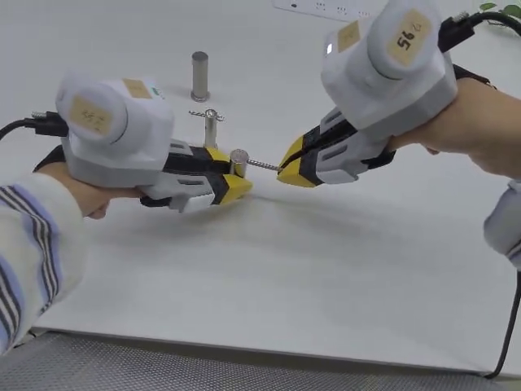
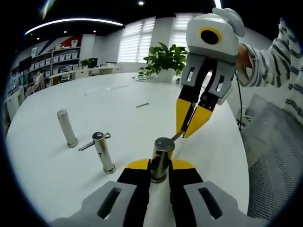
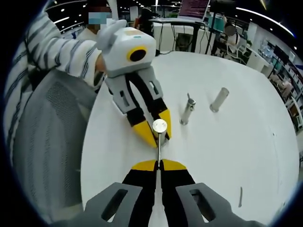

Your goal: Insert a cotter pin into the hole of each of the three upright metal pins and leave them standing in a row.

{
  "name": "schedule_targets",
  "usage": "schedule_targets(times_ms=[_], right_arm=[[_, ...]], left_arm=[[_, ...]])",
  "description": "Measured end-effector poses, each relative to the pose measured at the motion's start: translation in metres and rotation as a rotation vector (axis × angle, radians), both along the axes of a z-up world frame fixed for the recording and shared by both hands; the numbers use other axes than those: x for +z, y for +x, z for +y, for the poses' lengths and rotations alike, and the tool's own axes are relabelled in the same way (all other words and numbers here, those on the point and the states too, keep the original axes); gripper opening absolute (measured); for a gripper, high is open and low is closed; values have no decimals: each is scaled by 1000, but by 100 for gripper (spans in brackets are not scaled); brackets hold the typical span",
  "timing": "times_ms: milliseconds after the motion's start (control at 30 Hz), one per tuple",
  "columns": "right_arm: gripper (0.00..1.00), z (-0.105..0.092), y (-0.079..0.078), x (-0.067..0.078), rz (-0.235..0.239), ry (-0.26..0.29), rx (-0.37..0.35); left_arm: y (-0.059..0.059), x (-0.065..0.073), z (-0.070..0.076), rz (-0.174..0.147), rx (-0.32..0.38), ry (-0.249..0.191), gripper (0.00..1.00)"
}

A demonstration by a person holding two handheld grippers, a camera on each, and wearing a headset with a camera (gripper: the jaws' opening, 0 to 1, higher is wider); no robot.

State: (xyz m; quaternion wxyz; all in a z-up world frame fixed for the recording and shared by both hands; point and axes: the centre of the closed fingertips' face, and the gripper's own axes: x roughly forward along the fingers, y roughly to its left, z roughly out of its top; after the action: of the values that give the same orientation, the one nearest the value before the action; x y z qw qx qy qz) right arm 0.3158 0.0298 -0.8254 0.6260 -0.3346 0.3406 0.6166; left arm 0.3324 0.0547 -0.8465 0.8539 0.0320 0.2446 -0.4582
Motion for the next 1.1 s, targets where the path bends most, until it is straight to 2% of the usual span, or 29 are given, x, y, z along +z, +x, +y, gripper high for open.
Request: schedule_targets(times_ms=[300,433,600,1000,1100], right_arm=[[4,5,2,-1,-15,3,4],[4,6,3,-2,-29,8,20],[4,8,5,-2,-53,18,65],[3,8,9,-2,-47,29,60],[3,9,9,0,-58,28,67]], left_arm=[[0,0,0,0,4,-12,13],[0,0,0,9,13,-27,13],[0,0,0,3,10,-19,12],[0,-1,1,0,15,-15,12],[0,-1,1,0,13,-14,12]])
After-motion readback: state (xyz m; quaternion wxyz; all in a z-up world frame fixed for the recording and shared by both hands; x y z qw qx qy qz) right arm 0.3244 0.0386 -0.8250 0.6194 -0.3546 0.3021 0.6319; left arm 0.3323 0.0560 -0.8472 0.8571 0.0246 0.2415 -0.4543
